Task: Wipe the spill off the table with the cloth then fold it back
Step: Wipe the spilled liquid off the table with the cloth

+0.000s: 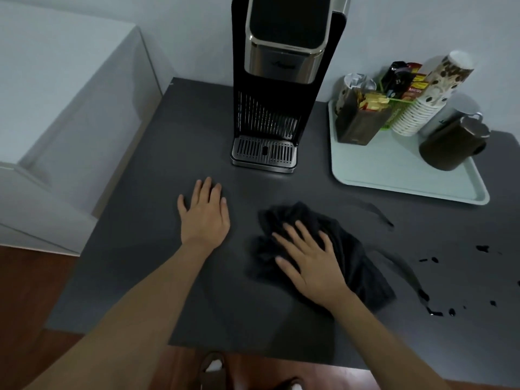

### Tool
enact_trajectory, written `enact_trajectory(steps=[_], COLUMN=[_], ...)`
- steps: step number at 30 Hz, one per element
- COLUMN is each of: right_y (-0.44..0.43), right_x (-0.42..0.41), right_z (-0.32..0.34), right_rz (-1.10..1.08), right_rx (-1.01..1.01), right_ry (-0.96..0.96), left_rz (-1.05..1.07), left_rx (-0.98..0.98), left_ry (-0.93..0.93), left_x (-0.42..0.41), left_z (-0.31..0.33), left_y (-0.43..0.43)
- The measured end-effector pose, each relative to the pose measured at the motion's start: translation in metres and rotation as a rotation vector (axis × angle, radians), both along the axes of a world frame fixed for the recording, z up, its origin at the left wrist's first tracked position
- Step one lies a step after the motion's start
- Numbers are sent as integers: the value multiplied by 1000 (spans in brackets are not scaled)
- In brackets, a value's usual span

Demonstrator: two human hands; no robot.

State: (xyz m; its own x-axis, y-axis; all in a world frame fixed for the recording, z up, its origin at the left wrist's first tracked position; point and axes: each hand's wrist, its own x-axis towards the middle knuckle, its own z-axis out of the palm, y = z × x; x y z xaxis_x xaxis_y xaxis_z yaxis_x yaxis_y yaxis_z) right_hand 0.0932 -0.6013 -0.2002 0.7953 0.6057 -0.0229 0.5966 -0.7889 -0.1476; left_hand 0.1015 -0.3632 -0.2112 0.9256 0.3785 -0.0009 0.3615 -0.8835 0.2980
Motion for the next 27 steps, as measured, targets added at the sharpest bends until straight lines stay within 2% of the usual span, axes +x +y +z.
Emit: enact_trajectory(steps=[3, 6, 9, 11, 13, 15, 17, 19, 21, 24, 27], right_y=[-42, -41, 10, 47, 58, 43, 1, -38, -54, -25, 20], right_x=[-13, 25, 77, 84, 59, 11, -23, -31, -14, 30, 51], right_z=[4, 6, 0, -4, -6, -10, -10, -10, -5, -3, -5], right_rz=[82, -191, -481, -450, -283, -99, -41, -102, -257, -475, -502], right_rx=[-42, -14, 19, 20, 16, 4, -29, -73, -106, -60, -23], right_ry=[12, 38, 100, 118, 90, 41, -7, 1, 44, 122, 144], left_rz=[-1, -2, 1, -2, 1, 9, 1, 1, 0, 1, -6], left_rx=[-5, -5, 0, 0, -6, 1, -11, -16, -23, -17, -12], left_ry=[-1, -5, -8, -8, -14, -17, -15, -9, -9, -8, 6], left_x=[1, 2, 3, 2, 1, -4, 0, 1, 2, 1, 1], left_z=[1, 0, -1, -2, -3, -5, -2, -1, 0, 0, 0], left_y=[0, 1, 1, 2, 2, 6, 2, 0, 0, 1, 0])
